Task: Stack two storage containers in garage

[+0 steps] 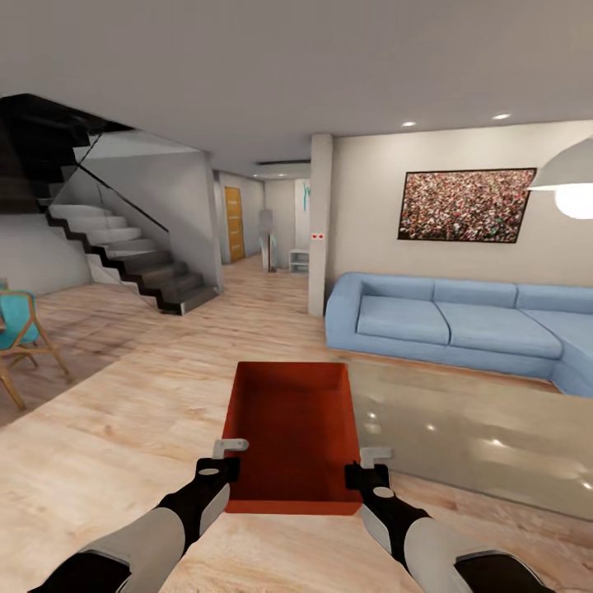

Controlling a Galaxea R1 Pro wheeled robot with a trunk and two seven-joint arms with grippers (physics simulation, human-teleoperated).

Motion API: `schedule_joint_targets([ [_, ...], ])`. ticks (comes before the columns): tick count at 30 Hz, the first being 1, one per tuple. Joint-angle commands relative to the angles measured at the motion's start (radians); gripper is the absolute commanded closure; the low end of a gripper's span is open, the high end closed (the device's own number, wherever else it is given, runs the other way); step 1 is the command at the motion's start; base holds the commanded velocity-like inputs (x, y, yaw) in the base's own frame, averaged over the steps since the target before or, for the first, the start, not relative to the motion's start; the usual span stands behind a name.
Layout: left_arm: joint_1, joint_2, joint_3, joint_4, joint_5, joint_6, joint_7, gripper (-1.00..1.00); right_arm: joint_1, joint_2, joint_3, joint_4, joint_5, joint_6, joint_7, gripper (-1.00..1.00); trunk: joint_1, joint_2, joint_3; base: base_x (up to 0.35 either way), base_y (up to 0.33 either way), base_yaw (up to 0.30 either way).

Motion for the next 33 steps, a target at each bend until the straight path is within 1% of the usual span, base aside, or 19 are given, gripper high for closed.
schedule_joint_targets([
  [1, -0.002, 0.003, 0.053, -0.005, -0.016, -0.067, 0.025, 1.00, 0.000, 0.000, -0.029, 0.020, -0.010, -0.004, -0.008, 1.00, 0.000, -0.001, -0.001, 0.000, 0.000, 0.300],
  [33, -0.002, 0.003, 0.053, -0.005, -0.016, -0.067, 0.025, 1.00, 0.000, 0.001, -0.029, 0.021, -0.010, -0.005, -0.008, 1.00, 0.000, -0.001, -0.001, 0.000, 0.000, 0.300],
])
